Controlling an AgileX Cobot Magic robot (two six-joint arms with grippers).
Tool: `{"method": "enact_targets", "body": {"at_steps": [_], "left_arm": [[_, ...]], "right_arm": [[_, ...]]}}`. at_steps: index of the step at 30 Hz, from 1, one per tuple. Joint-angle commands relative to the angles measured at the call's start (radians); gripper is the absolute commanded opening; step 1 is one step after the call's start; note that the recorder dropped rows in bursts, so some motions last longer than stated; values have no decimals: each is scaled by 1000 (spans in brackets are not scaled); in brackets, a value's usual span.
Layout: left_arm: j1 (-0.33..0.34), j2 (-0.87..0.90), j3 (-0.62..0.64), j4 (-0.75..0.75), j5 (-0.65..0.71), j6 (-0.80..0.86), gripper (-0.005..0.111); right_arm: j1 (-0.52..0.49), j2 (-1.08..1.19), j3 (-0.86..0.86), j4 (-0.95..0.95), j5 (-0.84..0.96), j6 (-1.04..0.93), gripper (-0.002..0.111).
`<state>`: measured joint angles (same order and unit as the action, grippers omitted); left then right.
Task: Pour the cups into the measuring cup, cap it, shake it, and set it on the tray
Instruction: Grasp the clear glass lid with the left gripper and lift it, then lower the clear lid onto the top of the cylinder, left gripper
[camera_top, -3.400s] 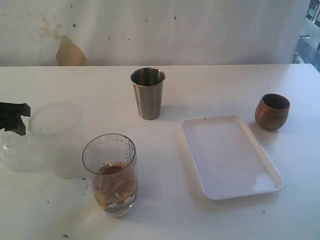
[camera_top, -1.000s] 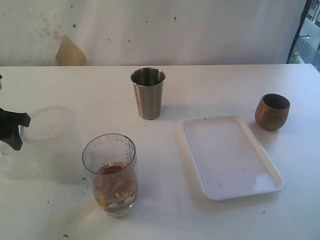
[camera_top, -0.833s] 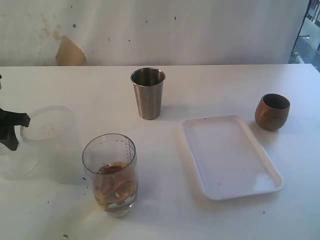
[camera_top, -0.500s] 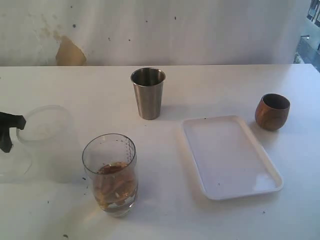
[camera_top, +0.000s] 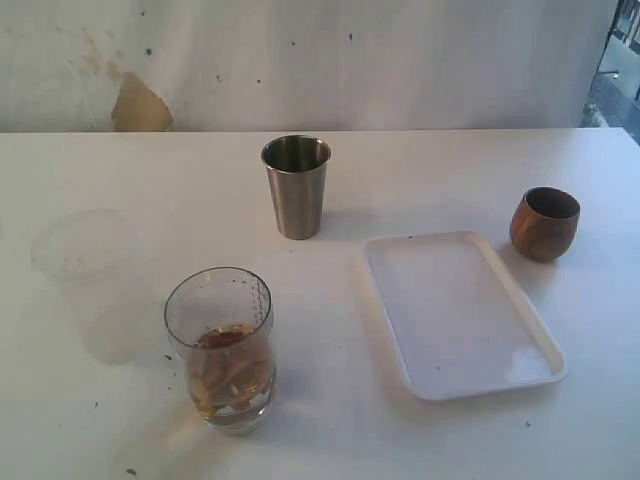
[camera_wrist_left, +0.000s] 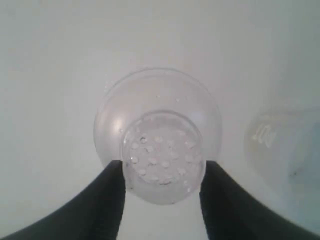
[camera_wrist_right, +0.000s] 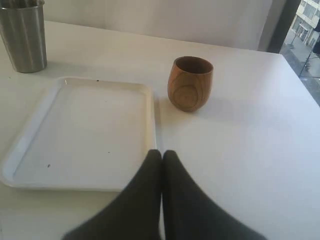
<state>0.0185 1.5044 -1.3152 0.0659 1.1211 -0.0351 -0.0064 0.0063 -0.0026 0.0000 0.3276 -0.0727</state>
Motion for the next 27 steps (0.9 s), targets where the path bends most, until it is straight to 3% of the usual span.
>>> {"method": "enact_targets", "body": {"at_steps": [1, 5, 17, 27], "left_arm": [[-14, -84, -83, -146, 52, 29, 0], [-102, -105, -145, -247, 100, 65, 0], [-567, -92, -198, -202, 100, -33, 0], [-772, -88, -186, -168, 100, -123, 0]], "right_arm": [[-4, -6, 3, -6, -8, 1, 0], [-4, -6, 3, -6, -8, 1, 0], [-4, -6, 3, 0, -8, 25, 0], [-4, -6, 3, 0, -8, 25, 0]]}}
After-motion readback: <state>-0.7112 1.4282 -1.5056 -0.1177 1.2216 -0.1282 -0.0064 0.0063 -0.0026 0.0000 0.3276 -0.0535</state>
